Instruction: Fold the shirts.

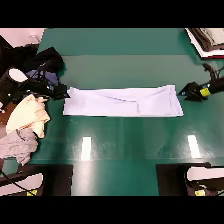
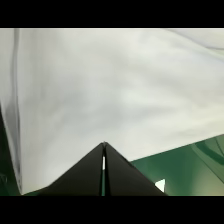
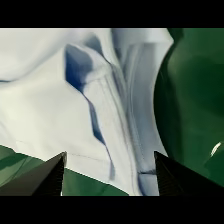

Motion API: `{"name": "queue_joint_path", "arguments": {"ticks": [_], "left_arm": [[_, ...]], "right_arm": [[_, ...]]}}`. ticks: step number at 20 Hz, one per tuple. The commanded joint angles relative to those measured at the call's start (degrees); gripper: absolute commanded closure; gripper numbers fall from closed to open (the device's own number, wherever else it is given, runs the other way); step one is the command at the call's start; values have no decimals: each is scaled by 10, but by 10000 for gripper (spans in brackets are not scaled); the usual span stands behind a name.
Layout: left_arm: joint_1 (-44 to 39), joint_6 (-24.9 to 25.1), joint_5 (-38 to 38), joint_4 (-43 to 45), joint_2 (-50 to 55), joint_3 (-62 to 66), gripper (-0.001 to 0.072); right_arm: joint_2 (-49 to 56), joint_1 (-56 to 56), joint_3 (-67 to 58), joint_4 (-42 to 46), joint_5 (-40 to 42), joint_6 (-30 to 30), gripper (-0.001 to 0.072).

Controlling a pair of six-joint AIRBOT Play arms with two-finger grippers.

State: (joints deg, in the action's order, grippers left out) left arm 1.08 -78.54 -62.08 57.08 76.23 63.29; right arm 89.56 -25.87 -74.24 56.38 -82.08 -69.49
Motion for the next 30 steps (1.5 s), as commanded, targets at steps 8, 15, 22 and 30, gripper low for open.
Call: {"name": "queue_joint_path", "arguments": {"ticks": [8,15,22,30], "left_arm": [[-54,-2,-14,-10,1,0,684],[-54,-11,-15,-12,1,0,684],[-108,-10,70,-69,25,35,685],[-266,-7,70,-69,241,270,686]], "right_arm": [[103,-8,36,-114,9,127,84],[94,35,35,-134,28,137,670],[-23,51,26,-133,2,106,699],[-71,200,-187,-133,-61,-66,699]]}}
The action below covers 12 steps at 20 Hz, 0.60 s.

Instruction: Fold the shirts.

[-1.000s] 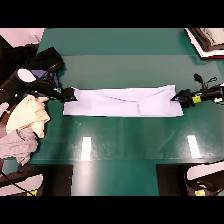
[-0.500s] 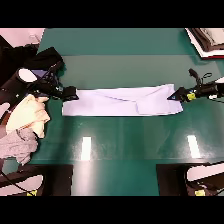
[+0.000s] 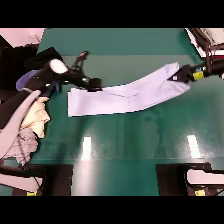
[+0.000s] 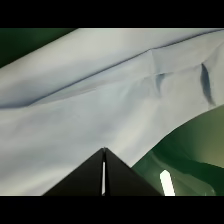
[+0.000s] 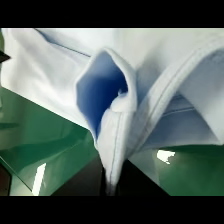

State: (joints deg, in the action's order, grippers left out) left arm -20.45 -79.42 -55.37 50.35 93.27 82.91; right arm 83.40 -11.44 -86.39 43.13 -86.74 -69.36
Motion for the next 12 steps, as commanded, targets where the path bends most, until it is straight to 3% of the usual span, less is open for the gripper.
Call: {"name": "queue_joint_path", "arguments": {"ticks": [1,5,12], "left_arm": [[-66,1,5,-2,98,98,686],[-97,-11,3,-3,179,151,685],[-93,-11,-5,-6,193,152,685]], "right_arm": [[-9,82,-89,-1,-14,-78,700],[-9,172,-158,0,3,-115,699],[47,260,-230,4,6,-129,700]]}}
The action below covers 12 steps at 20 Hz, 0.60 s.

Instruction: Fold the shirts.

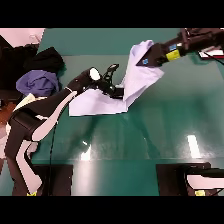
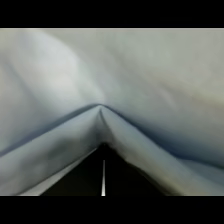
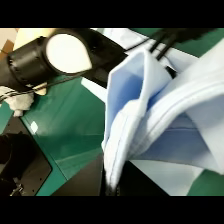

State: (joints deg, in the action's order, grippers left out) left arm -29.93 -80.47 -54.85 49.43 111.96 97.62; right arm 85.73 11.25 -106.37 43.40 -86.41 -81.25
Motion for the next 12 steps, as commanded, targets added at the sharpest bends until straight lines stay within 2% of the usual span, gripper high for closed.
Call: {"name": "queue_joint_path", "arguments": {"ticks": [1,6,8,12], "left_arm": [[9,-1,-22,9,3,5,685],[84,0,-80,94,-68,8,686],[129,17,-113,128,-112,8,685],[231,45,-181,139,-198,8,685]], "right_arm": [[37,42,-40,2,3,-10,700],[104,88,-90,3,3,-10,699],[128,108,-98,3,11,-9,699],[184,156,-91,3,79,6,698]]}}
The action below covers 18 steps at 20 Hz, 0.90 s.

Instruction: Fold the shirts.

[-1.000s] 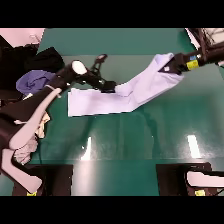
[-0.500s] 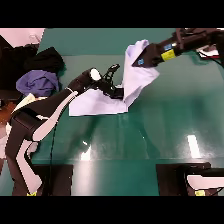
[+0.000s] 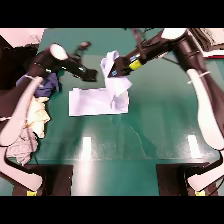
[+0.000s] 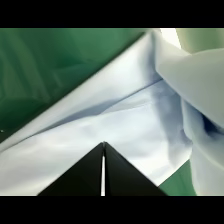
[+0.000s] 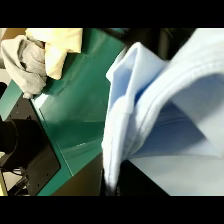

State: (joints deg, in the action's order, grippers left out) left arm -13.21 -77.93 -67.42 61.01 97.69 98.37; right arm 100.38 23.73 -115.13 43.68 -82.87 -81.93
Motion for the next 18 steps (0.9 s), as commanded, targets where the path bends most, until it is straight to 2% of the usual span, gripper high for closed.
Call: {"name": "queue_joint_path", "arguments": {"ticks": [1,4,5,6,7,8,10,13,15,18], "left_arm": [[87,19,-70,23,-76,0,684],[138,19,-94,23,-125,0,684],[149,19,-97,23,-137,0,684],[157,19,-97,23,-145,0,684],[163,19,-98,23,-152,0,684],[167,19,-99,24,-156,0,684],[167,20,-110,29,-158,0,684],[167,32,-121,29,-158,0,684],[167,34,-120,29,-158,0,684],[167,34,-116,29,-158,-1,684]], "right_arm": [[57,45,-7,0,68,19,698],[119,95,-25,-3,163,63,692],[136,112,-31,-12,195,76,661],[149,129,-35,-33,223,107,410],[153,139,-34,-50,240,125,191],[148,143,-34,-50,241,126,154],[124,126,-26,-13,177,116,160],[54,68,77,67,84,85,160],[2,11,181,88,80,78,161],[-57,-78,318,82,139,53,156]]}}
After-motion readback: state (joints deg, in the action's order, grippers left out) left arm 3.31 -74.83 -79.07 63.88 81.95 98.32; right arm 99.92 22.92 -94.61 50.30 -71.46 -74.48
